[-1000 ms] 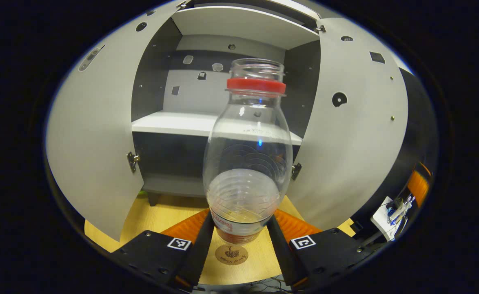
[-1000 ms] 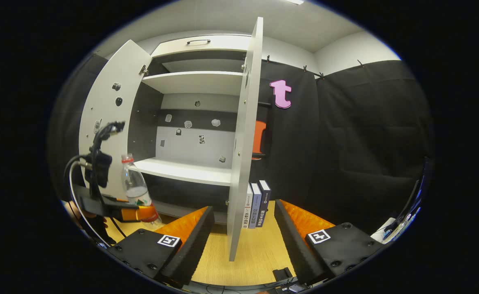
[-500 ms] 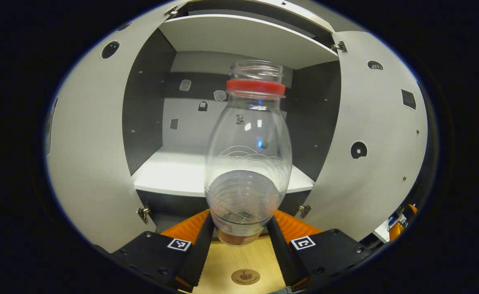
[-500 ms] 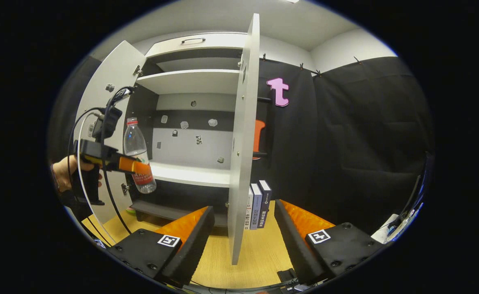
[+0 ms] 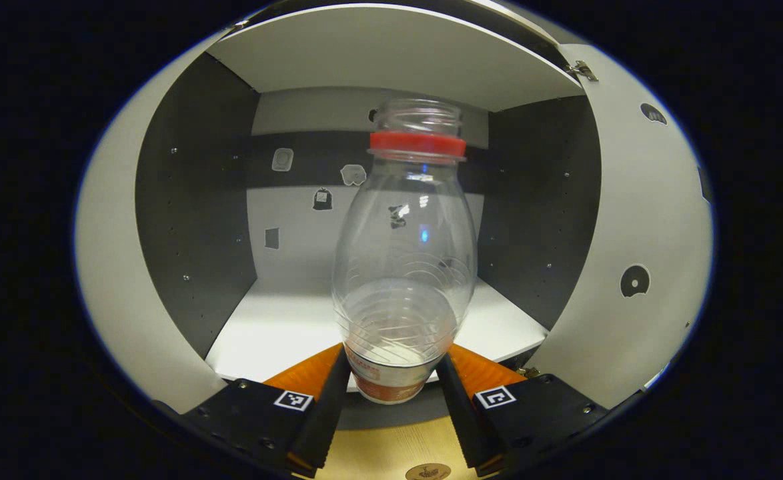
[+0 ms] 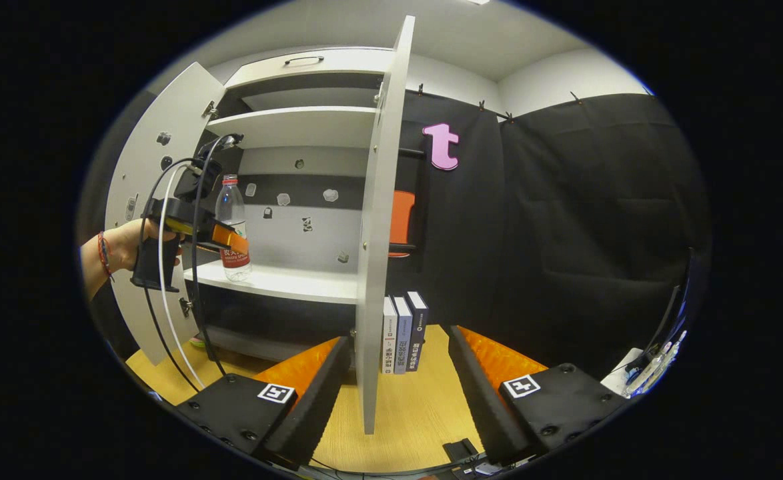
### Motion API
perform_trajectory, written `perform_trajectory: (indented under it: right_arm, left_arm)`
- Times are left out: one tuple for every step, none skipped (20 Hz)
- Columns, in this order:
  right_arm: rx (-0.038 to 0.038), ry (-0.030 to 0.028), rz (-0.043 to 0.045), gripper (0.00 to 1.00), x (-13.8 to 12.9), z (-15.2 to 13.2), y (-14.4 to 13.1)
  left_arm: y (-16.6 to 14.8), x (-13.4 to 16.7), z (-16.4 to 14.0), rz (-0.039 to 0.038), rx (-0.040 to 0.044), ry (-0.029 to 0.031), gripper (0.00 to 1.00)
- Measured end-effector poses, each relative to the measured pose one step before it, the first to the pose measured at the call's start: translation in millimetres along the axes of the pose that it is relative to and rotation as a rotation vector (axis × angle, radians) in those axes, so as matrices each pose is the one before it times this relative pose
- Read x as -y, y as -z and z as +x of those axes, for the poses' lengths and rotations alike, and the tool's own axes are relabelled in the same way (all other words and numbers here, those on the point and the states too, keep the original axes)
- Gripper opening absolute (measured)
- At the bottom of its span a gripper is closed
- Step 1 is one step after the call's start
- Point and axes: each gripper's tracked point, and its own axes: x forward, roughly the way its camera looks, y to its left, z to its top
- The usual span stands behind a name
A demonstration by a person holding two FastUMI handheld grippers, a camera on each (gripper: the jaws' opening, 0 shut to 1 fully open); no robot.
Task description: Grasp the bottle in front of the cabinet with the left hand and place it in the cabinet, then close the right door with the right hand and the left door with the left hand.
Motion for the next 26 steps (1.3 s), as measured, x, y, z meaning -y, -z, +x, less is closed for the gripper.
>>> perform_trajectory:
  right_arm:
    - [-0.00192,0.00457,0.00462,0.97,2.41,0.70,0.88]
    - [-0.00439,0.00534,0.00310,0.97,3.43,0.63,2.14]
    - [-0.00558,0.00511,0.00221,0.97,2.65,0.51,0.64]
    - [-0.00186,0.00472,0.00239,0.97,4.02,0.66,0.92]
    - [-0.00032,0.00510,0.00178,0.98,1.89,0.50,0.71]
    - [-0.00081,0.00367,0.00086,0.97,2.59,-0.12,-0.76]
    - [-0.00172,0.00278,0.00084,0.97,2.50,-0.24,0.65]
    - [-0.00280,0.00281,0.00135,0.97,2.37,0.17,1.03]
    - [-0.00175,0.00312,0.00219,0.97,1.35,-1.23,1.13]
    - [-0.00187,0.00311,0.00254,0.97,2.76,-0.27,1.17]
    - [-0.00285,0.00195,0.00237,0.97,1.62,-1.48,0.79]
    - [-0.00403,0.00173,0.00240,0.97,1.25,0.15,1.45]
    - [-0.00263,-0.00023,0.00263,0.98,1.08,-0.56,1.03]
    - [-0.00144,-0.00013,0.00270,0.98,0.42,-0.08,0.43]
    - [-0.00090,0.00037,0.00154,0.98,1.79,-1.27,0.62]
    - [-0.00155,0.00202,0.00130,0.97,1.29,-1.10,0.97]
    - [-0.00105,0.00152,0.00121,0.97,1.38,-1.07,1.18]
    - [-0.00091,0.00173,0.00106,0.97,2.09,-1.35,-0.20]
    - [-0.00112,0.00145,0.00090,0.97,1.01,-1.63,0.64]
    - [-0.00180,0.00246,0.00028,0.98,1.51,-0.50,1.65]
    - [-0.00114,0.00225,0.00037,0.97,1.50,0.17,0.73]
    - [0.00015,0.00245,0.00087,0.97,2.64,-2.40,-0.62]
    - [0.00072,0.00275,0.00122,0.97,1.92,-2.33,0.27]
    - [-0.00029,0.00063,0.00114,0.98,0.81,-0.30,0.24]
    - [0.00043,-0.00207,0.00039,0.98,-0.21,-1.74,0.10]
    - [0.00144,-0.00178,-0.00136,0.98,-0.13,-1.10,-1.04]
  left_arm:
    - [1.18,-0.08,8.93,-0.00856,-0.01174,0.00418,0.74]
    - [0.58,1.11,7.88,-0.00577,-0.01188,0.00401,0.74]
    - [3.73,-0.11,5.57,-0.00366,-0.02112,-0.00067,0.74]
    - [2.49,-0.44,6.06,0.00010,-0.01586,-0.00173,0.74]
    - [0.79,0.83,1.61,0.00065,-0.00734,-0.00032,0.74]
    - [0.31,-0.17,1.44,0.00241,-0.00506,-0.00186,0.74]
    - [0.37,0.03,0.90,0.00379,-0.00557,-0.00380,0.75]
    - [0.24,-0.14,1.18,0.00301,-0.00496,-0.00507,0.74]
    - [-0.33,0.06,2.00,0.00262,-0.00209,-0.00445,0.74]
    - [-1.40,0.87,2.41,0.00209,-0.00093,-0.00219,0.74]
    - [-0.40,0.29,3.07,0.00459,-0.00036,-0.00205,0.74]
    - [-0.38,-0.30,3.24,0.00675,-0.00423,-0.00221,0.74]
    - [0.22,-0.09,3.85,0.00615,-0.00634,-0.00254,0.74]
    - [-0.94,0.10,3.22,0.00520,-0.00339,-0.00686,0.75]
    - [-1.30,0.23,4.59,0.00822,-0.00186,-0.00602,0.75]
    - [-0.53,0.36,1.97,0.00615,-0.00206,-0.00690,0.76]
    - [-0.10,1.10,-0.33,0.00106,-0.00183,-0.00358,0.76]
    - [-0.75,0.89,-0.07,-0.00558,0.00125,-0.00079,0.76]
    - [0.54,0.24,0.29,-0.00727,0.00057,-0.00158,0.76]
    - [0.02,-0.07,0.46,-0.00839,0.00326,-0.00234,0.78]
    - [0.55,0.28,-0.30,-0.00767,-0.00015,-0.00127,0.77]
    - [0.61,0.58,-1.44,-0.00658,-0.00136,0.00006,0.79]
    - [0.77,1.41,-1.78,-0.00208,0.00007,-0.00167,0.82]
    - [-1.05,-0.78,-3.36,0.00184,0.00458,-0.00716,0.90]
    - [-0.25,-0.81,-4.28,0.00377,0.00542,-0.00353,0.93]
    - [-1.72,0.02,-5.82,-0.00002,0.01044,-0.00231,0.95]
